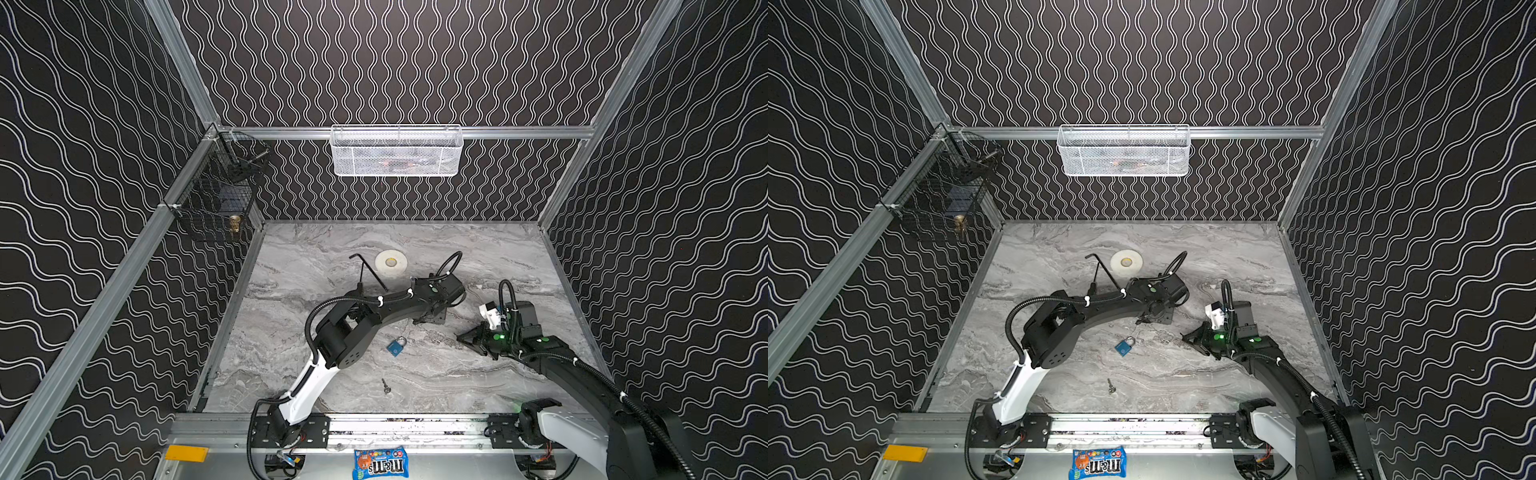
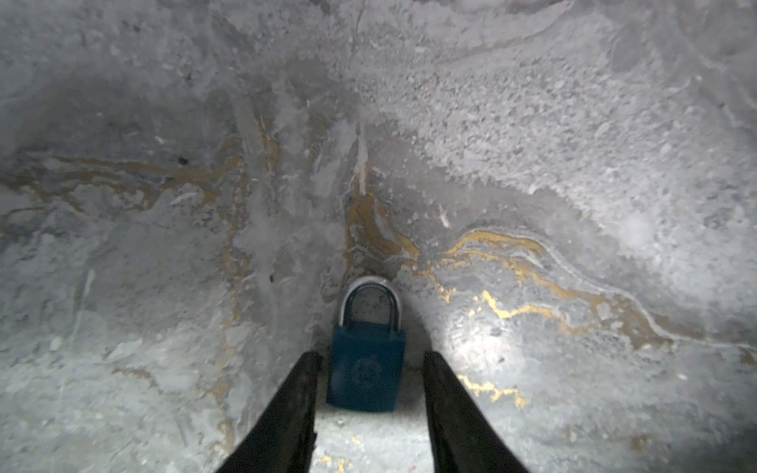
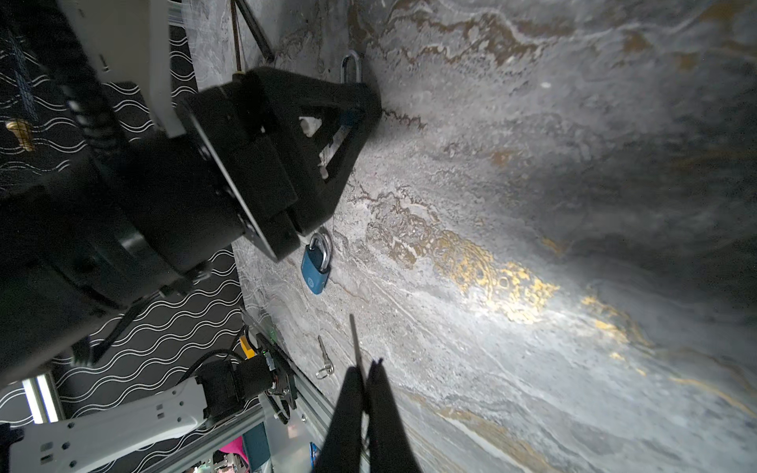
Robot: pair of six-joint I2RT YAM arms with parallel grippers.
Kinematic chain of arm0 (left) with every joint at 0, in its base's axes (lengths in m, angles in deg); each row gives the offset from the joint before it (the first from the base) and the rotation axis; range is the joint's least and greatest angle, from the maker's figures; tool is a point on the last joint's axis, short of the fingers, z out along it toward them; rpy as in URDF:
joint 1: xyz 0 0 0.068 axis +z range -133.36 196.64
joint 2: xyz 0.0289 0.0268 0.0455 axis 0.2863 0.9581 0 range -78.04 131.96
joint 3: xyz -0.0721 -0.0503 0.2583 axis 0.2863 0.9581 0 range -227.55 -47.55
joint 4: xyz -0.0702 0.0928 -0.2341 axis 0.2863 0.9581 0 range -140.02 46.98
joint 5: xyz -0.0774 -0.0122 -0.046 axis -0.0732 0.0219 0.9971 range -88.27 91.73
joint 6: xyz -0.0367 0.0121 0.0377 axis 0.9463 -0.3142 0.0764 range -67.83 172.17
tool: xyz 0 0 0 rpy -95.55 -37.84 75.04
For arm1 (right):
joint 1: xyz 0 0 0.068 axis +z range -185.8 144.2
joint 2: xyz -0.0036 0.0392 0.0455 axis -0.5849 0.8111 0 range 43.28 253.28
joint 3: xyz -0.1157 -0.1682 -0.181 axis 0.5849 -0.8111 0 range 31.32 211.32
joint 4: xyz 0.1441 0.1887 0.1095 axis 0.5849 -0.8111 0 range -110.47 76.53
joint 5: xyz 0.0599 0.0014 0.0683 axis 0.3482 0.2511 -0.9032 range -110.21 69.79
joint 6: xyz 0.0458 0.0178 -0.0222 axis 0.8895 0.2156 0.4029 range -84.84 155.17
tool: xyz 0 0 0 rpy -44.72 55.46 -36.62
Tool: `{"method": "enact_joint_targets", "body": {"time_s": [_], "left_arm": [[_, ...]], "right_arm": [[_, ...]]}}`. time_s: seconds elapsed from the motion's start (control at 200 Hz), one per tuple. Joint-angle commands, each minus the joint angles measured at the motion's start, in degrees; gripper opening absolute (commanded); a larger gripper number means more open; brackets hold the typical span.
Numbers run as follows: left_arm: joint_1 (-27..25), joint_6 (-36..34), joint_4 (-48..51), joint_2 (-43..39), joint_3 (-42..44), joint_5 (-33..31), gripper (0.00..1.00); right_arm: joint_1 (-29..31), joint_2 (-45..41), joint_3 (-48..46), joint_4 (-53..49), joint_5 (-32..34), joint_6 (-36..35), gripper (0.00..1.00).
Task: Unlock with the key
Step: 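Lower the open left gripper over the blue padlock nearer the robot, then close the left gripper on the blue padlock body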
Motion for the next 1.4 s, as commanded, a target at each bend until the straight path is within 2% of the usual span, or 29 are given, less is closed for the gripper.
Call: {"method": "enact_joint_targets", "body": {"time_s": [0.0,0.13,0.816,1.396], "left_arm": [[-0.1,-0.1,2.2,0.5,-0.7,-0.5,0.43],[-0.1,0.0,2.3,0.4,-0.6,-1.0,0.4],[0.0,-0.6,3.0,1.9,-2.5,-1.2,0.38],[0.1,-1.7,3.3,0.4,-2.6,-1.7,0.31]], "right_arm": [[-0.1,0.2,-0.1,1.7,-1.0,0.2,0.0],[-0.1,0.2,0.0,1.8,-1.2,0.3,0.0],[-0.1,-0.3,-0.1,1.9,-1.3,0.5,0.0],[-0.1,0.2,0.3,2.2,-1.9,0.1,0.0]]}}
